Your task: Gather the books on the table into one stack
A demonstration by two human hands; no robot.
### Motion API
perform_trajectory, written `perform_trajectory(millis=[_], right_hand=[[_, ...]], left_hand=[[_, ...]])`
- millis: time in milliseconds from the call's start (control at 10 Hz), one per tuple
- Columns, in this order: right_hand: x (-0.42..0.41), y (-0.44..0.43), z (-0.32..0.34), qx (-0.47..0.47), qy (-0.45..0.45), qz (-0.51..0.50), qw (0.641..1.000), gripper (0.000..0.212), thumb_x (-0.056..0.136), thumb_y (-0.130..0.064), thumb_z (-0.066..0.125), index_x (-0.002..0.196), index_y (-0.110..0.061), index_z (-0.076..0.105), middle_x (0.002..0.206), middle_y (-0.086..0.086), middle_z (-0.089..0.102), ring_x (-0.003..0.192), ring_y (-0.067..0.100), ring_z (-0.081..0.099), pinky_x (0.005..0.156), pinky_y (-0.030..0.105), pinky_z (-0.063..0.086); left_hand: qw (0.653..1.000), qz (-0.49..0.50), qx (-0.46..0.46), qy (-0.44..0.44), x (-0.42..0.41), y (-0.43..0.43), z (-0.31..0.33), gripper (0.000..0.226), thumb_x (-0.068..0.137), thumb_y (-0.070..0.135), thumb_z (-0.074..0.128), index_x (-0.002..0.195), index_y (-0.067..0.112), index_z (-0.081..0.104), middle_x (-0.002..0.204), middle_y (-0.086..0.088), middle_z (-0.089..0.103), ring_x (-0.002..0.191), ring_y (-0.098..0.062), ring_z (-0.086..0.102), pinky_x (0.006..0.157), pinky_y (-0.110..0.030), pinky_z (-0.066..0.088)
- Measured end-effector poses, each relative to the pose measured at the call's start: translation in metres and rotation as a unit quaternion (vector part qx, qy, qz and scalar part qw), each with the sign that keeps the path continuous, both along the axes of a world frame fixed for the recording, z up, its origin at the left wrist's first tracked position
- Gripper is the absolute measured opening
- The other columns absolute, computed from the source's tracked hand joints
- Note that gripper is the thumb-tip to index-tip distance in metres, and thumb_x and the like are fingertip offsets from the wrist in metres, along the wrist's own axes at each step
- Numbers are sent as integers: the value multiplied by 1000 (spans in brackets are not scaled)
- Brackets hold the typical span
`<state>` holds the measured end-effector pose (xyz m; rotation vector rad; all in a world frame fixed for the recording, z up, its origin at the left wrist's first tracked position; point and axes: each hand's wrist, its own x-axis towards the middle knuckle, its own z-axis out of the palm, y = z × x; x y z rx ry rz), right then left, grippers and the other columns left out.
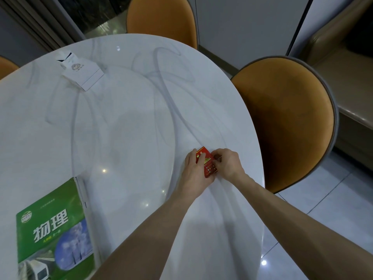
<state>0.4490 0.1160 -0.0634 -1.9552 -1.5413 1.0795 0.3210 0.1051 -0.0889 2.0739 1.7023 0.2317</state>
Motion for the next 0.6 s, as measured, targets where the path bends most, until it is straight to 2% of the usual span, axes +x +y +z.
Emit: perform_trajectory(millis=[200,300,400,500,600], right_hand=[[0,4,5,-24,-17,7,1000,31,88,-6,52,117,-6,64,114,16,68,103,29,64,87,32,50],[2,5,12,-32,-38,16,999,36,90,-10,51,125,-7,57,123,16,61,109,30,60,90,35,51],[4,5,19,-30,-64,33,997,35,92,-12,50,126,-7,56,125,15,58,109,30,59,88,34,50],[-2,-1,34,6,-117,83,990,29,92,-15,48,116,-6,61,115,15,60,103,30,58,82,35,50],[-15,-8,47,30,-158,122,979,27,93,-16,44,106,-3,62,107,15,60,100,32,57,80,38,50]], left_hand=[[999,-12,-38,9,-4,2,8,79,77,54,63,143,20,33,154,-8,23,145,-22,14,117,-40,27],[1000,-18,-6,10,-9,-2,18,68,82,53,57,138,19,40,143,-5,39,137,-22,30,111,-39,37],[1000,-20,7,22,-15,-5,30,51,89,43,53,132,16,47,131,-5,50,125,-22,42,101,-37,45],[998,-15,30,52,-24,-10,56,29,94,29,46,113,11,58,114,-8,59,109,-24,53,87,-38,49],[996,-10,35,77,-34,-16,67,25,94,25,42,102,10,61,105,-8,61,100,-25,56,81,-38,50]])
